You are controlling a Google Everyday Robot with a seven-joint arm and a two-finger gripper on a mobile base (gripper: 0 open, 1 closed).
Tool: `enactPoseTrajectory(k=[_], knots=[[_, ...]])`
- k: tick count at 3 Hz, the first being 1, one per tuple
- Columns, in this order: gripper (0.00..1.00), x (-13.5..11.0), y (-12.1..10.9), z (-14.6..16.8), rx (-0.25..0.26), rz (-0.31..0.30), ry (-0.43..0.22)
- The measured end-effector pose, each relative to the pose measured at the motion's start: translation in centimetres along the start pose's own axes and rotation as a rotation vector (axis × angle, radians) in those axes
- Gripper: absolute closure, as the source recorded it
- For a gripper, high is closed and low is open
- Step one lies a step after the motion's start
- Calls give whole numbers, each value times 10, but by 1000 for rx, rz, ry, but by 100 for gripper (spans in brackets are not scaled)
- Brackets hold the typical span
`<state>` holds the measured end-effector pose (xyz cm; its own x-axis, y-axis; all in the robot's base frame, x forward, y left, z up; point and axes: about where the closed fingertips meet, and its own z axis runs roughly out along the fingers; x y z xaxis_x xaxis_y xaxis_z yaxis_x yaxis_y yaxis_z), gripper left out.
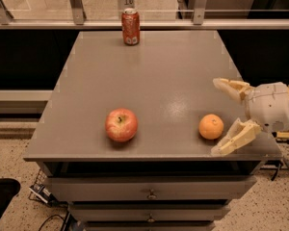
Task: Move orange near coke can
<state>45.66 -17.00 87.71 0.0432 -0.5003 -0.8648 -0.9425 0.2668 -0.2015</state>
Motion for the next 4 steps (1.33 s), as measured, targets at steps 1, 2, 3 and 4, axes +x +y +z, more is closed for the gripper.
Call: enactPoseTrajectory(k=[1, 2, 3, 4], knots=[[0, 8, 1, 8, -13, 13, -44], [16, 19, 2, 14, -15, 25, -92], [39, 30, 4, 16, -2, 38, -141], [64, 29, 4, 17, -5, 36, -144]])
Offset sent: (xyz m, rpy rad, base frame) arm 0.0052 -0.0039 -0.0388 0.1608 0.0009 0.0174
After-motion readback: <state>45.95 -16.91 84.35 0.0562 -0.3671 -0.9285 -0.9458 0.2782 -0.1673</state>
